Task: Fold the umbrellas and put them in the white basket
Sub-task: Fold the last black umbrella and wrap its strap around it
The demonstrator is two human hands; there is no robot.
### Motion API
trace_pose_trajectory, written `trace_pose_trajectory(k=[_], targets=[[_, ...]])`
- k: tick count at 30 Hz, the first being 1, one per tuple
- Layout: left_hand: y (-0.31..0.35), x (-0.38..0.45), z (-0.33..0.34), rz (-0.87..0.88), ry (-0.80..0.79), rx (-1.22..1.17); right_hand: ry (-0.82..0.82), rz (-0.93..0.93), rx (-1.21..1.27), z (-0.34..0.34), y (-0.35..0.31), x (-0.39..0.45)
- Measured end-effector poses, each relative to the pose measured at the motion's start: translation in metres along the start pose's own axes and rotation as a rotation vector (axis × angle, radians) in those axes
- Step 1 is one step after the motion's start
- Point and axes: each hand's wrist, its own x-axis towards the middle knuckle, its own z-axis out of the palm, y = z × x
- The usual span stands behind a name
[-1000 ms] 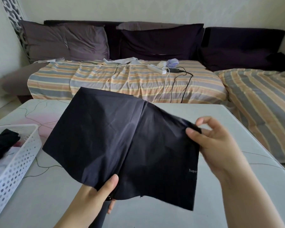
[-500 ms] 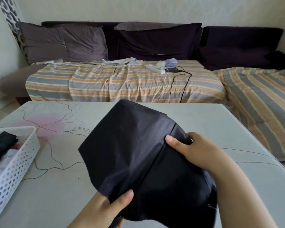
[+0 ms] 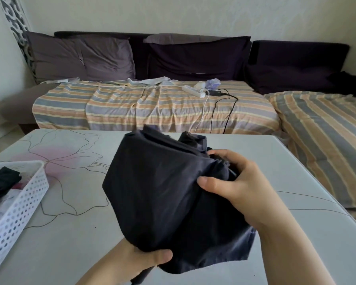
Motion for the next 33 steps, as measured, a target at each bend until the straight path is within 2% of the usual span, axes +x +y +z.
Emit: trace_pose_trajectory(k=[2,4,6,7,9,10,11,12,13,14,15,16,18,20,22,25,33], targets=[[0.008,0.002,0.004,-0.012,-0.019,-0.056,0.026,-0.098,-0.167,0.008,-0.007,-0.003],[0.007,0.004,0.006,-0.044,0.125,-0.117,0.087,-0.172,-0.327,0.016,-0.011,-0.004],[0.001,0.002,0.007,0.060,0.308,0.002,0.159,-0.227,-0.448,0.024,-0.011,-0.003],[-0.004,-0.007,0.007,0.124,0.317,0.097,0.192,-0.253,-0.486,0.028,-0.010,-0.003],[0.008,-0.041,0.008,0.058,0.063,0.261,0.237,-0.296,-0.518,0.033,-0.008,-0.002],[0.020,-0.056,0.012,0.038,-0.001,0.276,0.246,-0.312,-0.523,0.036,-0.007,-0.002],[0.040,-0.063,0.012,0.102,-0.017,0.361,0.243,-0.325,-0.533,0.038,-0.007,-0.002],[0.054,-0.063,0.013,0.324,0.116,0.503,0.231,-0.338,-0.547,0.041,-0.007,-0.003],[0.072,-0.068,0.010,0.539,0.356,0.669,0.214,-0.357,-0.561,0.044,-0.007,-0.004],[0.090,-0.080,0.007,0.703,0.537,0.713,0.191,-0.381,-0.569,0.048,-0.009,-0.007],[0.101,-0.084,0.003,0.786,0.682,0.725,0.170,-0.403,-0.571,0.053,-0.009,-0.009],[0.103,-0.083,-0.001,0.734,0.702,0.700,0.148,-0.429,-0.569,0.058,-0.010,-0.014],[0.102,-0.081,-0.011,0.595,0.665,0.786,0.117,-0.465,-0.568,0.069,-0.010,-0.025],[0.099,-0.081,-0.014,0.563,0.600,0.688,0.109,-0.456,-0.554,0.076,-0.009,-0.037],[0.092,-0.085,-0.008,0.633,0.513,0.599,0.083,-0.374,-0.517,0.076,-0.013,-0.049],[0.084,-0.092,0.000,0.731,0.439,0.593,-0.042,-0.263,-0.467,0.076,-0.020,-0.064],[0.084,-0.101,-0.006,0.758,0.348,0.634,-0.212,-0.186,-0.397,0.045,-0.024,-0.090]])
